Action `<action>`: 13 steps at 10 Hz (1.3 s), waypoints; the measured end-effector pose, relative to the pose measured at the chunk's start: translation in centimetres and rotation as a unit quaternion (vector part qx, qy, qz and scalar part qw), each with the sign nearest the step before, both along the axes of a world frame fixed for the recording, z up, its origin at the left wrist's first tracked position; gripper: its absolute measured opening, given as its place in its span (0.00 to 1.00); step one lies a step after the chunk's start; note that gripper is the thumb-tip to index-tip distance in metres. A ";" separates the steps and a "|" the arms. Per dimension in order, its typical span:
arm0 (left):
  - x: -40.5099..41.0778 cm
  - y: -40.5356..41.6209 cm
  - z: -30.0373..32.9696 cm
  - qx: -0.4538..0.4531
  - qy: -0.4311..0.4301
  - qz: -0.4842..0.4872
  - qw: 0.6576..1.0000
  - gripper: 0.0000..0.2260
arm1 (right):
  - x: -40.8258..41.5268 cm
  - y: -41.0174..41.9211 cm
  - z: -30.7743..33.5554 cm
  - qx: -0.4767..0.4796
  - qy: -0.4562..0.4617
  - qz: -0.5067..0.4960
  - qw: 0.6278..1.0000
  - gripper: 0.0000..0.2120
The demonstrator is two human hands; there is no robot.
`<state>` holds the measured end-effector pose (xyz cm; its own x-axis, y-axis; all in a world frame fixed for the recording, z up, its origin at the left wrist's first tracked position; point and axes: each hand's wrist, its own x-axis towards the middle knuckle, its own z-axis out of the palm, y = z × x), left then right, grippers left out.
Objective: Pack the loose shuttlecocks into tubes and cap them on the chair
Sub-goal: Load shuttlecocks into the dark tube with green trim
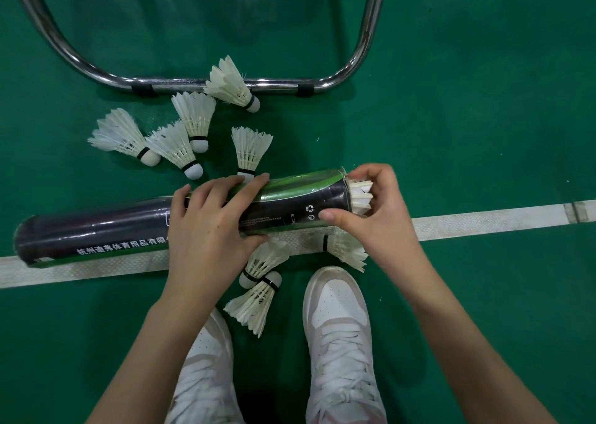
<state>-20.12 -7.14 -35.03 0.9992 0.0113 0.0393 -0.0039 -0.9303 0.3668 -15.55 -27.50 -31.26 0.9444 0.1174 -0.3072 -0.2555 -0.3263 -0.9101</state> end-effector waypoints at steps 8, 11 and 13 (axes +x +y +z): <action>-0.6 0.2 0.2 0.007 0.016 0.004 1.000 0.37 | 0.0 0.7 0.2 0.085 0.087 0.026 0.992 0.33; -0.8 0.3 0.2 0.008 0.014 0.003 1.000 0.37 | 0.3 0.6 0.0 0.119 0.108 0.030 0.986 0.34; -0.8 0.3 0.4 0.005 0.010 0.002 1.000 0.36 | 0.4 0.7 0.5 0.156 0.132 0.073 0.976 0.35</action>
<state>-20.92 -6.88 -34.68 0.9997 0.0153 0.0198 0.0072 -0.9337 0.3580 -15.15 -26.76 -30.79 0.8038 0.3708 -0.4652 -0.4658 -0.0942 -0.8799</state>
